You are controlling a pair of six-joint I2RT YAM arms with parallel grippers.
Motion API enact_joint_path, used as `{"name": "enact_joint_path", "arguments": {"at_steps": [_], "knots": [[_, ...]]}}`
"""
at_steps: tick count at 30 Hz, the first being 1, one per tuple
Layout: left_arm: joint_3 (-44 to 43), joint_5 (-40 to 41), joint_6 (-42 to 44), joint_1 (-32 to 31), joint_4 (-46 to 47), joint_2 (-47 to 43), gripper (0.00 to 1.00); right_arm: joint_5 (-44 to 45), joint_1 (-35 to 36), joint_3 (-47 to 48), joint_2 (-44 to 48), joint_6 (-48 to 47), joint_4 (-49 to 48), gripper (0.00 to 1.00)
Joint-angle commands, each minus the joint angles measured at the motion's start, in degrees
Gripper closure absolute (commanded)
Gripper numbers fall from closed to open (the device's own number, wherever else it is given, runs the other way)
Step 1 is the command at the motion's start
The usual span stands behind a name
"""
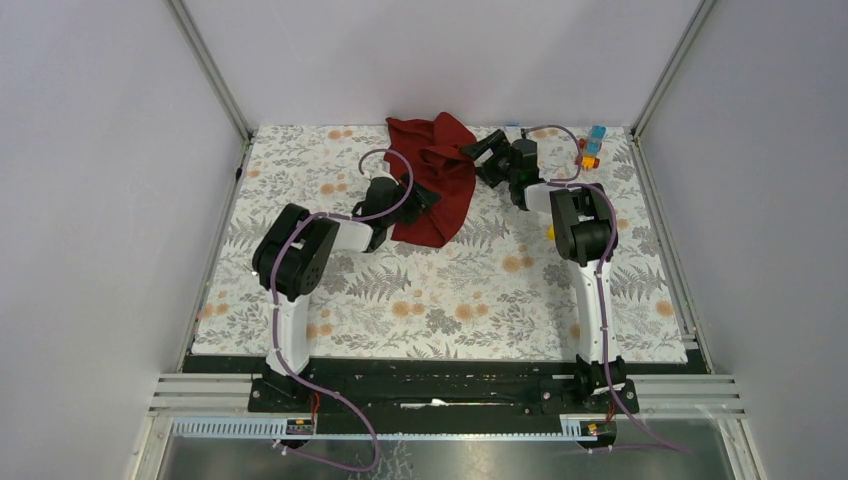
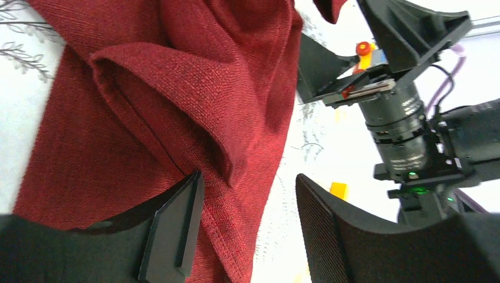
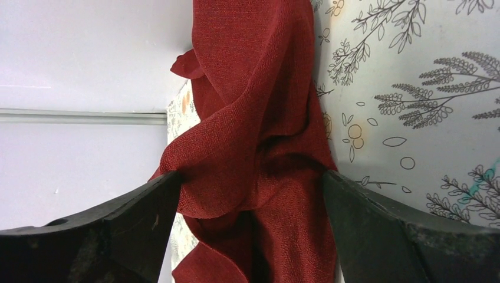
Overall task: Fold the napkin into a case and place the utensils inside
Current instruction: Pick up the crumpled napkin from the center of the board.
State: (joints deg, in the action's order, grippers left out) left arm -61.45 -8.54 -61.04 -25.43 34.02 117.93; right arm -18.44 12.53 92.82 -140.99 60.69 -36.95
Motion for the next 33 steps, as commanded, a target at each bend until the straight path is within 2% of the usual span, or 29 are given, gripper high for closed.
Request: {"name": "enact_joint_path", "arguments": {"at_steps": [1, 5, 9, 12, 17, 21, 26, 28, 30, 33], "knots": [[-1.0, 4.23, 2.58, -1.02, -1.12, -3.43, 0.37, 2.04, -0.13, 0.0, 4.66, -5.96, -0.68, 0.03], [-0.35, 12.06, 8.27, -4.24, -8.93, -10.16, 0.35, 0.8, -0.12, 0.83, 4.25, -5.58, -0.84, 0.09], [-0.87, 13.47, 9.52, -4.97, -11.59, -12.58, 0.29, 1.18, -0.12, 0.42, 4.9, -5.85, -1.04, 0.08], [-2.3, 13.24, 9.18, -4.79, -11.56, -10.92, 0.29, 0.95, -0.06, 1.29, 4.71, -6.34, -0.52, 0.08], [-6.66, 11.95, 7.16, -4.29, -11.81, -5.32, 0.36, 1.01, -0.06, 2.8, 3.4, -7.16, 0.32, 0.1], [-7.21, 13.05, 6.2, -4.27, -11.63, -3.73, 0.28, 2.07, -0.06, 3.16, 3.55, -8.85, 1.28, 0.01], [-7.91, 13.99, 6.44, -4.05, -12.44, -2.37, 0.23, 1.25, -0.01, 4.96, 2.75, -10.35, 2.14, 0.01], [-8.26, 14.47, 6.59, -3.85, -12.53, -1.67, 0.22, 0.64, 0.24, 6.4, 1.64, -10.52, 2.46, 0.04], [-9.06, 14.79, 6.92, -3.48, -12.6, -0.72, 0.24, 0.41, 0.57, 8.7, 0.3, -10.98, 3.77, 0.07], [-10.92, 14.25, 7.09, -2.59, -13.13, 0.93, 0.34, -0.53, 1.35, 11.58, -1.65, -11.66, 4.86, 0.16]]}}
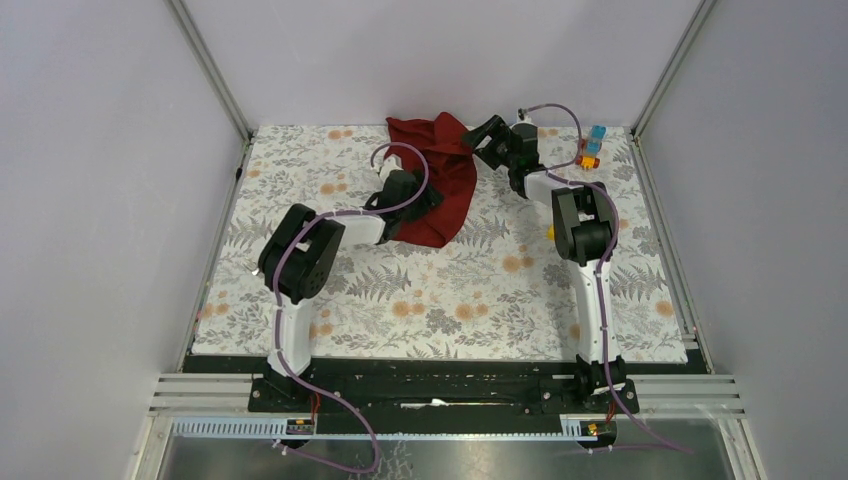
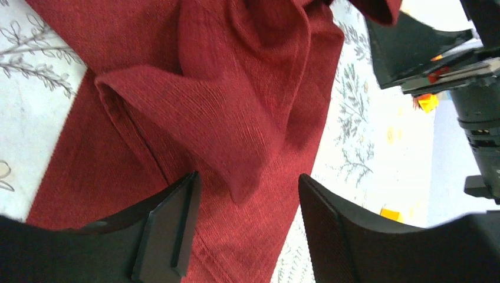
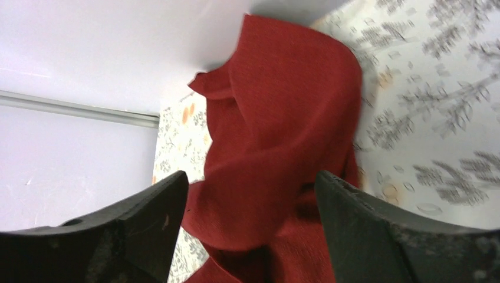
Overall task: Fold the napkin into a case and place the utensils inside
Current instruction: Pick up the crumpled napkin from the center of the board.
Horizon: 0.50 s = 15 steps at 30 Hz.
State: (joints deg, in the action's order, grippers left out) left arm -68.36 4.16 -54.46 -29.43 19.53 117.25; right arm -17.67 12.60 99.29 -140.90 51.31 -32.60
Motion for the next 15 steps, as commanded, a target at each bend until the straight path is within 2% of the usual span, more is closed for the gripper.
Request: {"name": "enact_joint_path", "arguments": {"at_steps": [1, 3, 6, 8, 13, 14, 15], "knots": [[-4.26, 1.58, 0.81, 1.62, 1.37, 1.66, 0.38, -1.29, 1.53, 5.73, -2.16, -2.53, 0.78, 0.21], [-5.18, 2.2, 1.96, 1.87, 0.92, 1.48, 0.45, -1.36, 1.87, 6.8, -2.78, -2.64, 1.31, 0.25], [-7.58, 1.07, 3.02, 2.76, -0.61, 2.22, 0.48, -1.85, 1.93, 7.34, -3.24, -2.45, 1.66, 0.25], [-9.21, -0.26, 3.06, 3.5, -1.35, 3.04, 0.55, -1.92, 1.96, 7.24, -3.01, -2.59, 1.79, 0.26], [-12.03, -2.03, 3.6, 4.42, -3.52, 4.61, 0.71, -1.71, 1.99, 7.74, -3.24, -2.62, 2.6, 0.43], [-12.17, -2.46, 3.57, 4.61, -3.53, 4.68, 0.79, -1.79, 1.97, 7.98, -3.44, -2.62, 2.82, 0.5], [-12.21, -2.57, 3.54, 4.72, -3.73, 4.68, 0.93, -2.02, 1.98, 8.29, -3.43, -2.62, 3.18, 0.6]]}}
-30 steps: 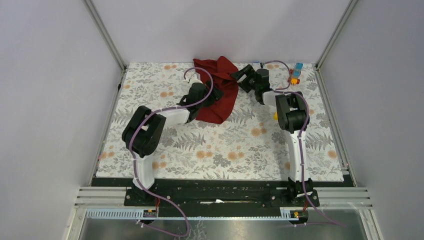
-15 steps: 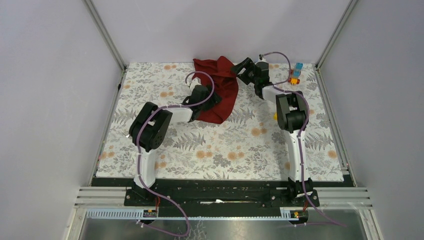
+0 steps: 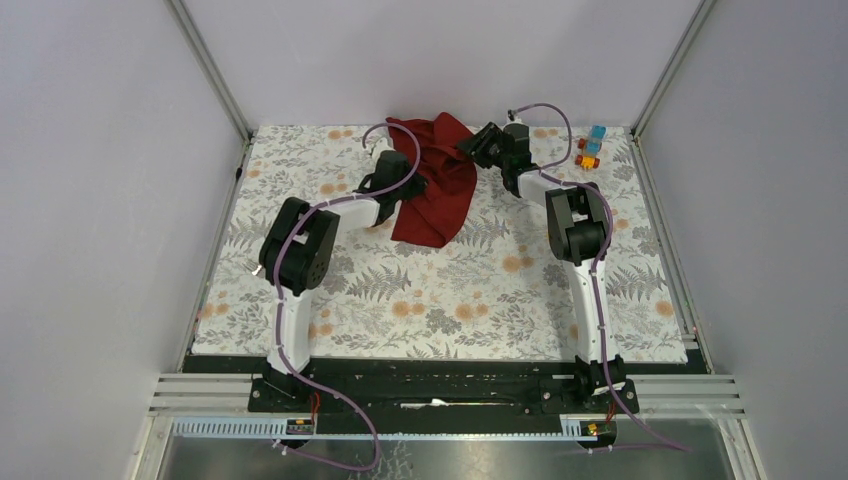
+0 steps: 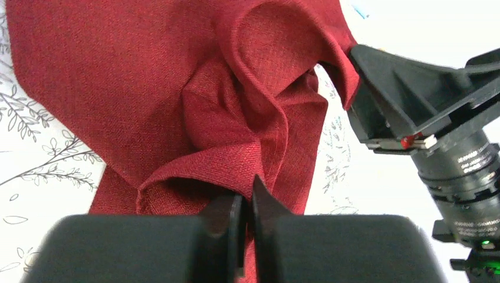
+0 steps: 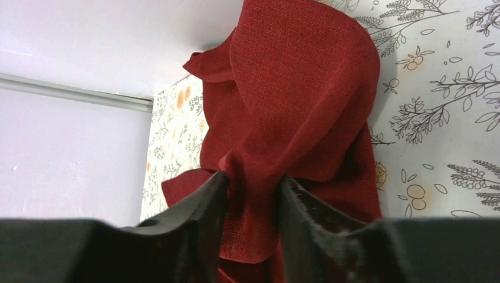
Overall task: Fold the napkin into a case and place the utensils inside
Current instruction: Pick up the crumpled napkin from the center of the board, then flatten out the crumpled napkin at the center of the board.
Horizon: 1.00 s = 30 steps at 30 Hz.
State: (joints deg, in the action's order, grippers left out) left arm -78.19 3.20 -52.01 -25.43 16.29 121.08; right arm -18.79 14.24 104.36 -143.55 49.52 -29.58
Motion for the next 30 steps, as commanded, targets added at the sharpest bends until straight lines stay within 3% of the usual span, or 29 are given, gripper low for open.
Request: {"name": "enact_joint_path", "arguments": {"at_steps": [1, 4, 7, 13, 19, 25, 30], "knots": [[-2.38, -1.43, 1.25, 0.73, -0.84, 0.6, 1.0, -0.9, 0.35, 3.36, -0.27, -1.17, 0.78, 0.71], [-1.2, -1.63, 2.23, 1.37, -2.08, -3.09, 1.0, -0.76, 0.31, 2.79, 4.54, -5.1, 6.59, 0.88], [0.71, -5.44, 2.46, 2.93, -5.93, -13.33, 1.0, 0.22, 0.28, -0.01, 15.08, -13.21, 17.82, 0.99], [2.56, -4.28, 7.99, 3.37, -22.25, -40.97, 1.0, -1.58, 0.52, -9.35, 40.79, -24.82, 40.42, 1.0], [4.35, -10.73, 9.25, 3.43, -30.96, -65.87, 1.0, -8.08, 2.56, -22.64, 70.4, -25.49, 50.82, 1.0], [0.04, -21.89, 9.59, 3.35, -33.74, -81.34, 1.0, -13.65, 3.95, -22.56, 91.89, -21.67, 58.38, 1.0], [-2.42, -20.72, 9.91, 3.39, -35.12, -85.58, 1.0, -14.53, 3.91, -22.31, 98.8, -16.15, 56.91, 1.0]]}}
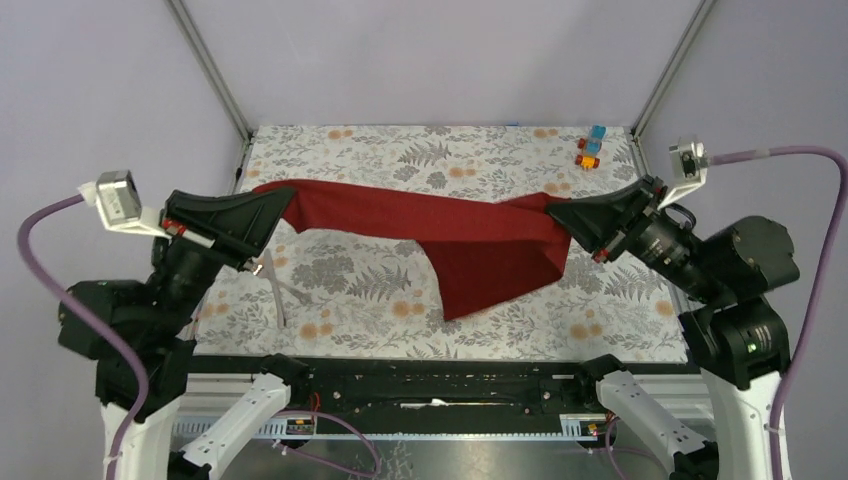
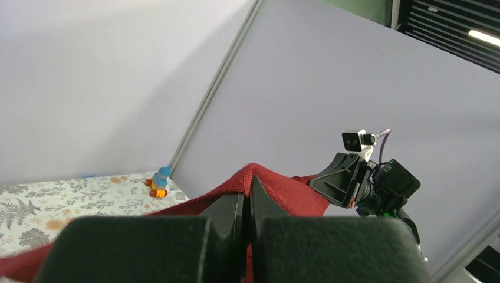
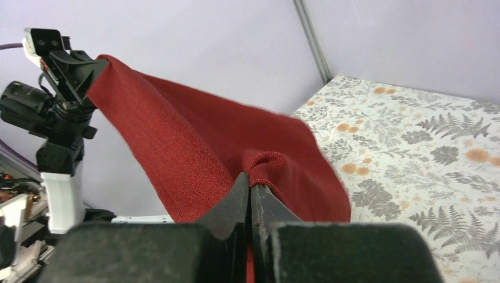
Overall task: Fold the napkin into a case and place the utensils inside
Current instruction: Flatten out the crumpled napkin at the center of the board.
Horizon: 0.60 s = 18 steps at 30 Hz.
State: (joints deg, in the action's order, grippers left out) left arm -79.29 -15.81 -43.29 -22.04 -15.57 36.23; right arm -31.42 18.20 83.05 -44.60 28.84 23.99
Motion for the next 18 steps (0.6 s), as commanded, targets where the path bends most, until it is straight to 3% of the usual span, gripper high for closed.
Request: {"name": "enact_joint_path", "arguments": {"at_steps": [1, 5, 8, 11, 16, 18], "knots": [[-0.96, -0.73, 1.26, 0.02, -3.2, -0.74, 1.0, -1.29, -0.03, -1.38, -0.22, 5.14, 2.65, 1.0], [1.89, 10.95, -1.29, 0.06, -6.24, 3.06, 1.0, 7.0, 0.0, -2.77, -6.66, 5.98, 2.8, 1.0], [2.3, 22.02, -3.85, -0.01, -10.55, 11.14, 1.0, 14.53, -0.13, -2.98, -15.84, 3.5, 2.28, 1.0], [4.17, 30.72, -5.05, 0.15, -9.06, 21.37, 1.0, 19.11, -1.83, -1.05, -28.85, -0.48, 0.09, 1.0], [9.92, 33.34, -6.16, 7.02, 5.98, 40.71, 1.0, 17.54, -5.18, 8.83, -56.34, -9.82, -9.31, 1.0], [8.42, 28.55, -8.73, 11.46, 8.05, 51.22, 1.0, 18.41, -5.27, 22.5, -70.11, -15.49, -2.64, 0.82]]}}
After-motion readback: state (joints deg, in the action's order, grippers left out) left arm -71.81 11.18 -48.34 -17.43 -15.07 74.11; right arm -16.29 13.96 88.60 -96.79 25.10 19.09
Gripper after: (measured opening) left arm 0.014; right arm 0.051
